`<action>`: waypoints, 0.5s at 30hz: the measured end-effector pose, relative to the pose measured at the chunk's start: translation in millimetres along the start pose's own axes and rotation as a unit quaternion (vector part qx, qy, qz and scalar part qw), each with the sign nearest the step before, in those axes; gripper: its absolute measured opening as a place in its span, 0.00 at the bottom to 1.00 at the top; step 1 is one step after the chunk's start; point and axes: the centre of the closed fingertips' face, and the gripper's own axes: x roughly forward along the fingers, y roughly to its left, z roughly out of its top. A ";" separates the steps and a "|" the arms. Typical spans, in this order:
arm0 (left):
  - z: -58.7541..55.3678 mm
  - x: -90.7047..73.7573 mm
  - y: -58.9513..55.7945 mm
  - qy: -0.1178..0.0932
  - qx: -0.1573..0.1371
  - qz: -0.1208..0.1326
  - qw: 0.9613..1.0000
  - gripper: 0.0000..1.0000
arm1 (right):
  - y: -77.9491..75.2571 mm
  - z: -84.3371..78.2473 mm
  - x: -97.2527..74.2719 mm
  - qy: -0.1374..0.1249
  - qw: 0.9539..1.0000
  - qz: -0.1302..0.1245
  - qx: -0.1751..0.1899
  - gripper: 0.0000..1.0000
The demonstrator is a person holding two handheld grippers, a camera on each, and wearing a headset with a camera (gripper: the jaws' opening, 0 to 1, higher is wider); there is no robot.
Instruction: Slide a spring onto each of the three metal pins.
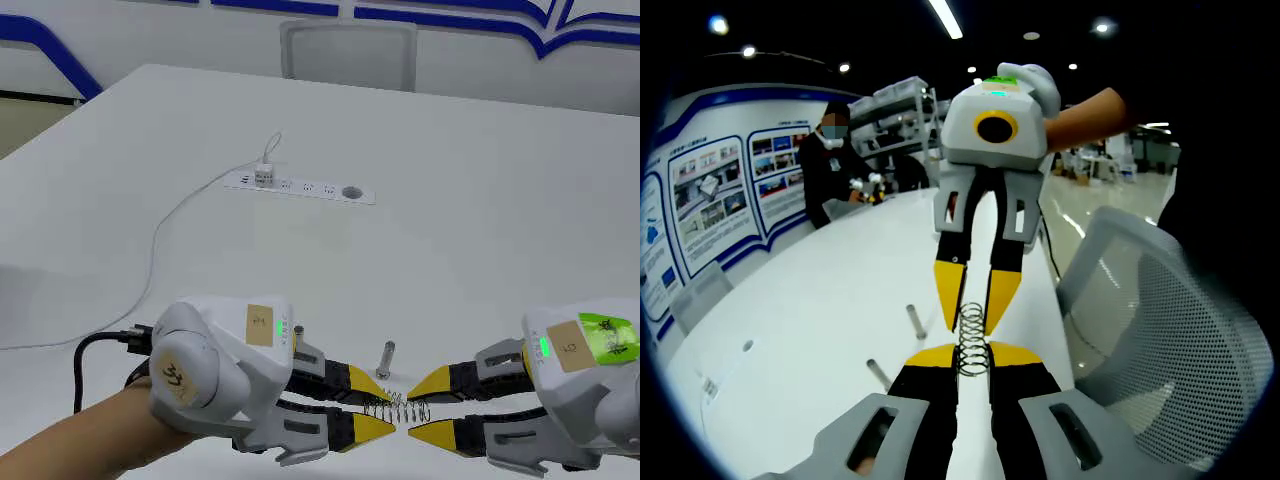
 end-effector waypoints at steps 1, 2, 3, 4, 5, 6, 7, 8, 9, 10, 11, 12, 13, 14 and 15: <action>0.3 0.0 0.4 -0.001 0.000 0.001 1.000 0.10 | 0.2 0.2 -0.2 0.000 1.000 0.001 0.000 0.12; 0.7 0.0 -0.2 -0.002 -0.001 0.000 1.000 0.10 | 0.6 0.0 -0.3 0.000 1.000 0.002 0.001 0.12; 0.5 0.0 -0.3 -0.002 -0.001 0.000 1.000 0.10 | 1.0 -0.1 -0.4 -0.001 1.000 0.003 0.003 0.12; 0.6 0.1 -0.3 -0.002 -0.001 0.000 1.000 0.10 | 1.1 -0.1 -0.6 -0.001 1.000 0.003 0.003 0.12; 0.5 0.2 -0.5 -0.002 0.000 -0.001 1.000 0.10 | 1.6 0.4 -0.9 -0.002 1.000 0.005 0.005 0.11; 0.1 0.3 -0.6 -0.002 0.001 -0.001 1.000 0.10 | 1.6 0.9 -1.3 -0.003 1.000 0.006 0.006 0.11; -0.6 0.4 -0.4 -0.001 0.003 -0.001 1.000 0.10 | 1.5 1.9 -1.9 -0.005 1.000 0.007 0.009 0.11; -1.0 0.5 -0.3 0.000 0.003 0.000 1.000 0.10 | 1.4 2.8 -2.5 -0.007 1.000 0.009 0.011 0.11; -1.4 0.5 -0.1 0.001 0.004 0.000 1.000 0.10 | 1.5 3.8 -3.2 -0.009 1.000 0.011 0.013 0.11; -1.6 0.7 0.4 0.002 0.007 0.001 1.000 0.10 | 0.3 5.7 -4.5 -0.012 1.000 0.010 0.015 0.11; -1.7 0.6 1.2 0.003 0.010 0.003 1.000 0.10 | -0.2 7.1 -5.3 -0.015 1.000 0.010 0.016 0.11; -1.7 0.8 1.5 0.003 0.011 0.004 1.000 0.10 | -1.0 9.9 -6.7 -0.021 1.000 0.011 0.020 0.11; -1.8 0.7 1.9 0.004 0.011 0.004 1.000 0.10 | -1.6 12.1 -7.8 -0.027 0.999 0.012 0.024 0.11; -1.7 0.6 2.6 0.003 0.010 0.006 1.000 0.10 | -2.2 14.2 -8.7 -0.033 0.999 0.012 0.027 0.11; -1.1 0.2 3.7 0.002 0.009 0.008 1.000 0.10 | -3.3 16.4 -9.8 -0.040 0.999 0.012 0.032 0.11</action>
